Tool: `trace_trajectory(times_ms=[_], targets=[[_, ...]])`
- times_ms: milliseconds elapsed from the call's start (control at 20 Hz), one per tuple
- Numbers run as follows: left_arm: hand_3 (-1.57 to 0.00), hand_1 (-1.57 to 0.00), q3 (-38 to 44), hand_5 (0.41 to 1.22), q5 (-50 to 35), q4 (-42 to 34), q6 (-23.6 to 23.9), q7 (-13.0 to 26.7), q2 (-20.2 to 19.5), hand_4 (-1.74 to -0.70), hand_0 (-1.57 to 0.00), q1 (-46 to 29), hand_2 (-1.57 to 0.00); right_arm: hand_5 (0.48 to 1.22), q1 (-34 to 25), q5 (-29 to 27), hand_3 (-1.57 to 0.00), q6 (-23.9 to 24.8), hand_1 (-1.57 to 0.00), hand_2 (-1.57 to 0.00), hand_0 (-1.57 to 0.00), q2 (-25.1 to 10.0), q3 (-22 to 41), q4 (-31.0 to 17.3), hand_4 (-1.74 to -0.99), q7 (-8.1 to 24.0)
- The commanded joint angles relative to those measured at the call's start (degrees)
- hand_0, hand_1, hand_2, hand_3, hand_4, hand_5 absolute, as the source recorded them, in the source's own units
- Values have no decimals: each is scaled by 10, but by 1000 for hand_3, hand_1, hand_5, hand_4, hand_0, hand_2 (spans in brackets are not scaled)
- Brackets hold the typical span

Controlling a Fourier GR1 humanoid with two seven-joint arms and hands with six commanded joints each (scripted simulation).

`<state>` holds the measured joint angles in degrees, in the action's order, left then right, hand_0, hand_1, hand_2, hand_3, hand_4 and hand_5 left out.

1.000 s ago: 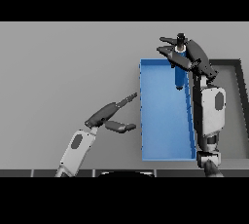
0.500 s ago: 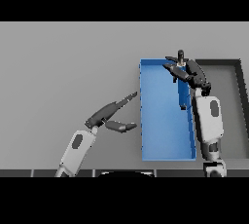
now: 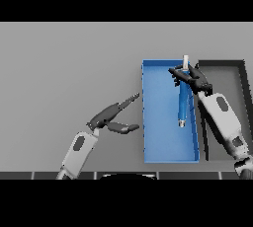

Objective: Pick up the blue pipe and place it into the blue bin.

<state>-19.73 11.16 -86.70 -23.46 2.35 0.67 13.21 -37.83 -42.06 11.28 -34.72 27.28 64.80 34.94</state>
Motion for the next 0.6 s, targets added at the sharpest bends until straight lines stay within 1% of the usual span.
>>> trace_trajectory(times_ms=[0,50,100,150,250,300,450,550], targets=[[1,1,2,494,-6,-6,-5,3,-3,-925,1,-2,1,1108,-6,-8,-148,-11,-525,-505,-554,-22,30,15,-1339,0],[1,1,3,494,-7,-8,-5,0,-5,-926,1,-6,1,1068,-15,5,-118,-30,-419,-404,-443,-38,55,25,-1307,0],[1,1,3,494,-7,-12,-3,10,-3,-924,1,0,1,1010,-26,30,-95,-49,-335,-323,-354,-52,83,33,-1279,0],[1,1,3,494,-9,-10,-4,8,-3,-926,1,-2,1,962,-31,37,-75,-53,-268,-258,-283,-67,107,43,-1250,0],[1,1,6,495,-13,-14,-6,7,-6,-927,1,0,1,870,-35,36,-48,-71,-171,-165,-181,-85,133,55,-1219,0],[1,1,3,496,-10,-10,-8,6,-7,-927,1,-2,1,837,-46,31,-38,-80,-137,-132,-145,-90,150,51,-1205,0],[1,1,1,496,-4,-8,-1,3,-4,-929,1,-8,1,771,-64,23,-19,-85,-70,-67,-74,-104,188,49,-1161,0],[1,1,2,496,-6,-9,-2,3,-3,-931,1,-6,1,747,-62,25,-12,-88,-44,-42,-47,-104,191,50,-1125,-1]])
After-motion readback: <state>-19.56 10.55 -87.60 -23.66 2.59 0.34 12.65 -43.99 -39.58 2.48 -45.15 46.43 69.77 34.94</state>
